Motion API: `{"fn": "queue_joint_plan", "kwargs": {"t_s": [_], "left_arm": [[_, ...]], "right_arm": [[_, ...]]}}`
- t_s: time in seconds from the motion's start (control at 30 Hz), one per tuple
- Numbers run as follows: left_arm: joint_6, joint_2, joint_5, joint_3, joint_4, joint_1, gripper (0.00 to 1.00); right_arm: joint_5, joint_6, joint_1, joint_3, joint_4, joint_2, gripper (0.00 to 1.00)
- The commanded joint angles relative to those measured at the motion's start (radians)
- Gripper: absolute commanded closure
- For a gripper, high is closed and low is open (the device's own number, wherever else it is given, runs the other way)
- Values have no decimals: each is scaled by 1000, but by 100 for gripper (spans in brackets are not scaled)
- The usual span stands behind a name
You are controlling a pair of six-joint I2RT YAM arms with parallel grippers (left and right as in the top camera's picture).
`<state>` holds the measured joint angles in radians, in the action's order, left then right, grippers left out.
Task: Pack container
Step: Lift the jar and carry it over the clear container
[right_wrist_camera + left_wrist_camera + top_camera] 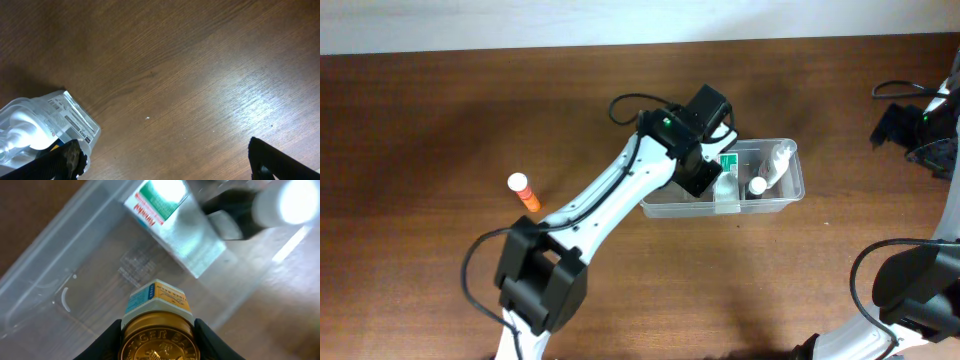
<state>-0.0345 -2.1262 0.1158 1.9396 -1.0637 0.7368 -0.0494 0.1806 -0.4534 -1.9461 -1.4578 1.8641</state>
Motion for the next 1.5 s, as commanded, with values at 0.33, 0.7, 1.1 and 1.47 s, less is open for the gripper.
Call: {"fn": "queue_joint_plan", "kwargs": {"t_s": [0.33, 0.7, 1.1, 1.47], "left_arm": [[-4, -140, -33, 21, 6, -6, 67], [-4, -172, -34, 21, 16, -7, 67], [-5, -172, -37, 21, 34, -23, 39], [-5, -172, 42, 29, 34, -83, 35]], "right_arm": [[-12, 5, -6, -1, 0, -5, 2], [-12, 5, -6, -1, 0, -5, 2], [-12, 5, -6, -1, 0, -5, 2], [-12, 5, -6, -1, 0, -5, 2]]}}
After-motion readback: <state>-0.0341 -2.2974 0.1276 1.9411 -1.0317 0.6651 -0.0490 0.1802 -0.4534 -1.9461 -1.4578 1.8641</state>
